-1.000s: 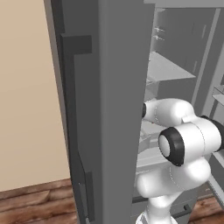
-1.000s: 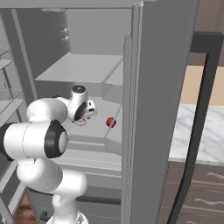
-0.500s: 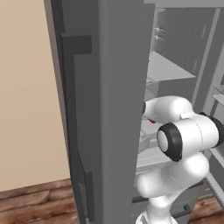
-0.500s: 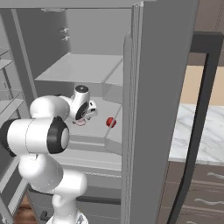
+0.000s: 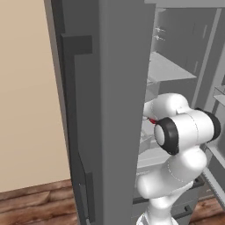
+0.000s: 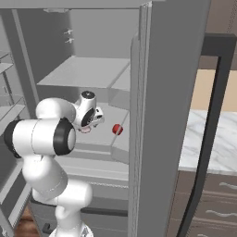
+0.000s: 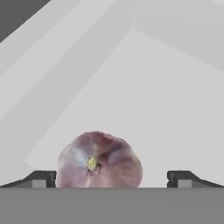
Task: Retrieve the bottle and the shaker from the cabinet and place them next to the mixing bowl on the counter. Then add garlic from the fridge to the mixing bowl.
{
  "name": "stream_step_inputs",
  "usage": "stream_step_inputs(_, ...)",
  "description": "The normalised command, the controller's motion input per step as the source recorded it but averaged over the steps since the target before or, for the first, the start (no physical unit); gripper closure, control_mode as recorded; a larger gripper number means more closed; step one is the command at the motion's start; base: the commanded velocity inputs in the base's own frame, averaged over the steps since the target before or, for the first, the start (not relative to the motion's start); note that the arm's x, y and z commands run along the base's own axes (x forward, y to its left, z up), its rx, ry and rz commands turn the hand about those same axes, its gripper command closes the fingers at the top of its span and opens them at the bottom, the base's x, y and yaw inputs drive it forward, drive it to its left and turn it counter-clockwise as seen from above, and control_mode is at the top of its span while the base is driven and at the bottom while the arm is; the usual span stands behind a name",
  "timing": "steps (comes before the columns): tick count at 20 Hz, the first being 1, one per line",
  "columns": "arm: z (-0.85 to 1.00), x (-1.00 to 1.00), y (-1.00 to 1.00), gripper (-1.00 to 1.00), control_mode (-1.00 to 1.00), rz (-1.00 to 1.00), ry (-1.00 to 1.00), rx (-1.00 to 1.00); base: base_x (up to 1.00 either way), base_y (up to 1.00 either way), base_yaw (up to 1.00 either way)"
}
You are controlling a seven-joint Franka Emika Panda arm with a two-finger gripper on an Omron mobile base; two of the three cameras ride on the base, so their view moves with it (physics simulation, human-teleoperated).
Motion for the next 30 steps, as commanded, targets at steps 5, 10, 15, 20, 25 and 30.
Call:
stream_step_inputs(5,-0.13,0.0,0.0,-1.0,-1.0,0.03,0.0,0.0,0.0,0.0,0.0)
stream_step_inputs(10,-0.15,0.0,0.12,-1.0,-1.0,0.09,0.0,0.0,0.0,0.0,0.0)
stream_step_inputs(15,-0.25,0.0,0.08,-1.0,-1.0,0.12,0.0,0.0,0.0,0.0,0.0)
stream_step_inputs(20,-0.1,0.0,0.0,-1.0,-1.0,0.05,0.0,0.0,0.0,0.0,0.0)
stream_step_inputs(25,0.0,0.0,0.0,-1.0,-1.0,0.0,0.0,0.0,0.0,0.0,0.0)
stream_step_inputs(30,0.0,0.0,0.0,1.0,-1.0,0.0,0.0,0.0,0.0,0.0,0.0)
